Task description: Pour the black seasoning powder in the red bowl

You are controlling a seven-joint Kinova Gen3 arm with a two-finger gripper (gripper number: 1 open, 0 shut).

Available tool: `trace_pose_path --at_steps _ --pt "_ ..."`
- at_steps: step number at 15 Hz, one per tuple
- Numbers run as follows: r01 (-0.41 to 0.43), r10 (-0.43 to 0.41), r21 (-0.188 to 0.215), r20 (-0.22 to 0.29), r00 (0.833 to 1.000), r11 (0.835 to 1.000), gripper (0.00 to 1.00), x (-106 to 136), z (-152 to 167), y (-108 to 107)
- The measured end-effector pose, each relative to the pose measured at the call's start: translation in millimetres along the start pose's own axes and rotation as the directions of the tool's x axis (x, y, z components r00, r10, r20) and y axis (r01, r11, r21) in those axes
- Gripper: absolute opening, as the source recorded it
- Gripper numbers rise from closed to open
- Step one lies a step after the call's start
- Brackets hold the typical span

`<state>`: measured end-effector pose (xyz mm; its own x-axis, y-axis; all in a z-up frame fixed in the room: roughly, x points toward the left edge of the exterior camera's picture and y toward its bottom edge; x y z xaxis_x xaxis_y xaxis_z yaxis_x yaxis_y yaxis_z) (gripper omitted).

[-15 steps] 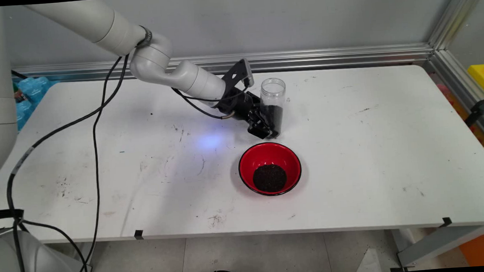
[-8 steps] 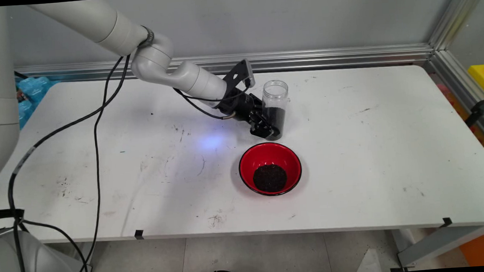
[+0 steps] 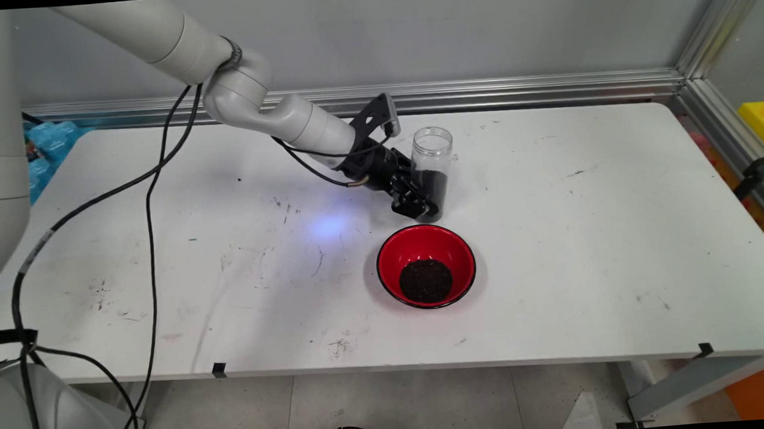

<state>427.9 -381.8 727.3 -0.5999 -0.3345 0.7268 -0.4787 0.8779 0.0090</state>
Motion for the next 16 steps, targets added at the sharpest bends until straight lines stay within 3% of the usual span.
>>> trace_pose_path --at_steps 10,16 --pt "-0.03 0.03 -0.012 -0.007 1.0 0.999 0.0 28 -22 -3" --pt "-0.08 0.08 0.003 0.0 0.997 0.997 0.0 51 -41 -5"
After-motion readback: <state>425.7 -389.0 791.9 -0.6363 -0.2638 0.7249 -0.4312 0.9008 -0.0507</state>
